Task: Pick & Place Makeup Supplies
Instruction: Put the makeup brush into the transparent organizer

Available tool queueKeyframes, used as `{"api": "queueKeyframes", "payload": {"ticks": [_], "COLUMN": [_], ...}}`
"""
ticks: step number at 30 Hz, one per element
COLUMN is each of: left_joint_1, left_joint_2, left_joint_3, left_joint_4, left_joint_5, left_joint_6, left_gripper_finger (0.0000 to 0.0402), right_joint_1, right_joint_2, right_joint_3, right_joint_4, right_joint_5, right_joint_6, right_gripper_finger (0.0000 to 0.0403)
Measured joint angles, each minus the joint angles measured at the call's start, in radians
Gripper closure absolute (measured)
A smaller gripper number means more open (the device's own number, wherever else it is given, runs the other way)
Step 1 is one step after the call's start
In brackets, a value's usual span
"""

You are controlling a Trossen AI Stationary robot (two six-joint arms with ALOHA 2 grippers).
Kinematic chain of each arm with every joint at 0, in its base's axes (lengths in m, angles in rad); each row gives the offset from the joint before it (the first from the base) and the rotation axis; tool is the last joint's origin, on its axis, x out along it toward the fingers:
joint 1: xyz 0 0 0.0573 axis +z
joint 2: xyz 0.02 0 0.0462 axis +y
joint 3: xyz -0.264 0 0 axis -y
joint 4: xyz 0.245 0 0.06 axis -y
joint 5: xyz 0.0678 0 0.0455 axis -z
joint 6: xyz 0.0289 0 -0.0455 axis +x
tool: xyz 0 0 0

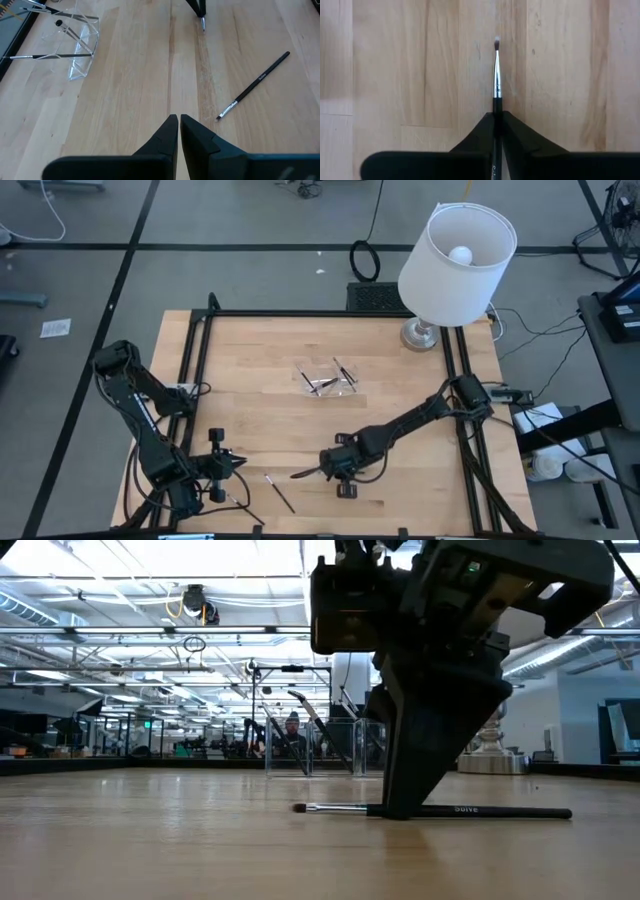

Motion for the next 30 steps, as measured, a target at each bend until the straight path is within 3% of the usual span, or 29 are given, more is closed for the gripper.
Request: {"api": "queueKeyframes", "payload": {"ticks": [30], "left_joint_1": [0.000], "left_joint_2": [0.000], "left_joint_3": [0.000], "left_joint_4": [0.002], "left_joint_5": [0.000], "left_joint_6": [-0.002], "left_gripper_finger": [0.0371], "right_joint_1": [-0.006], "right_joint_2": [-0.060], "right_joint_3": [-0.015], "right_joint_4": [0.144], "right_joint_5": [-0.007], "right_joint_6": [0.035], "right_gripper_finger": [0.0402]}}
